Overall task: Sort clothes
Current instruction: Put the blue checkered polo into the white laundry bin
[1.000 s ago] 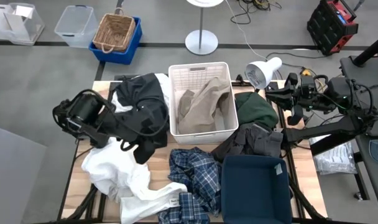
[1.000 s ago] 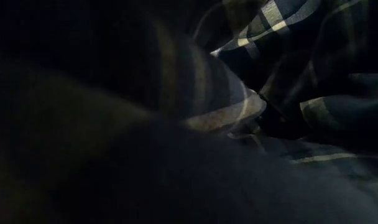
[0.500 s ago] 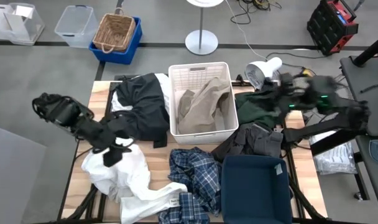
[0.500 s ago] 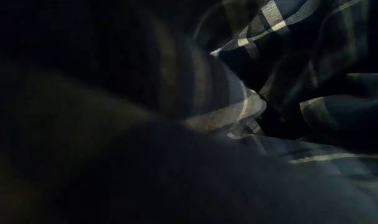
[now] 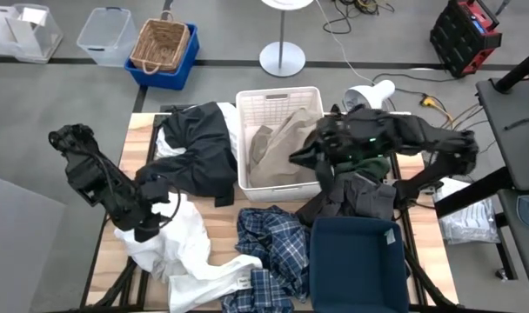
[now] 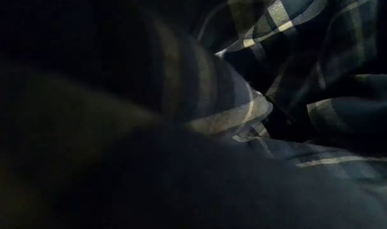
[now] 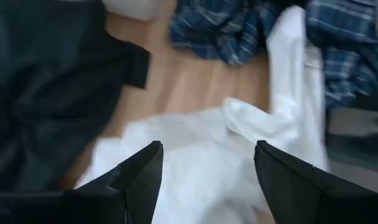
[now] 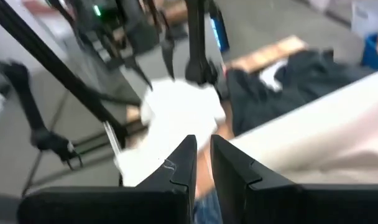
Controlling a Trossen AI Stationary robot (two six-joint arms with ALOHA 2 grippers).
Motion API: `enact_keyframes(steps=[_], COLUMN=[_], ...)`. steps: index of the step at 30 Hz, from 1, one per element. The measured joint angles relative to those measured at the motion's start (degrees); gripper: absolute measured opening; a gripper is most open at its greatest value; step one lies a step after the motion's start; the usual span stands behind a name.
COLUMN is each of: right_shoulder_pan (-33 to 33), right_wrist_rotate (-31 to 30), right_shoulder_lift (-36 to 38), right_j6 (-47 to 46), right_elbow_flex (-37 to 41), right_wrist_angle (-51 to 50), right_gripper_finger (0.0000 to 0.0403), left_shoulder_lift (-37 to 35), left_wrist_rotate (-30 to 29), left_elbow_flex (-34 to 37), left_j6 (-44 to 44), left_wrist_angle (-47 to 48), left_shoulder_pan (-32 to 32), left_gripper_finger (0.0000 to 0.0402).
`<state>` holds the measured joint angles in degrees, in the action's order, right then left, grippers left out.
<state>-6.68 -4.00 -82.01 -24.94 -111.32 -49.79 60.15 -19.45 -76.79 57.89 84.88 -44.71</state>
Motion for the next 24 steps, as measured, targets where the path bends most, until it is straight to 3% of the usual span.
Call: enact_keyframes(steps=[6,9,14,18,21,24], right_shoulder_pan=[-1.0,-1.0,-1.0,-0.9,-1.8,-3.7], right_wrist_rotate=[9.8,15.4,16.1,13.6,18.0,22.2], right_shoulder_lift=[-7.0,-9.9,-13.3,-17.5,-20.2,-22.2], right_j6=[1.8,1.9,2.0,2.1,4.2,5.1], right_elbow_flex=[-11.6,-14.2,-16.5,-16.9,-16.9,-16.9], right_wrist_angle=[-17.8,-21.5,-18.7,-8.6,-5.9,-12.2], right_gripper_finger=[0.0038,0.0038,0.0038,0.0038,0.0038,0.0038], left_shoulder_lift=[0.0,0.2,0.1,0.0,-0.2,-0.2], left_wrist_rotate=[-7.4,-10.2,-14.9,-20.8,-21.6,-21.6], left_elbow_flex=[3.9,4.9,6.7,7.1,6.5,5.2], left_j6=[-6.5,-6.8,-6.8,-5.3,-4.0,-3.4], left_wrist_angle=[-6.5,-7.4,-8.2,-8.9,-9.4,-9.5], left_shoulder_pan=[0.0,0.0,0.0,0.0,0.0,-0.3], left_gripper_finger=[0.0231,0.0231,0.0231,0.0231,0.0231,0.0231])
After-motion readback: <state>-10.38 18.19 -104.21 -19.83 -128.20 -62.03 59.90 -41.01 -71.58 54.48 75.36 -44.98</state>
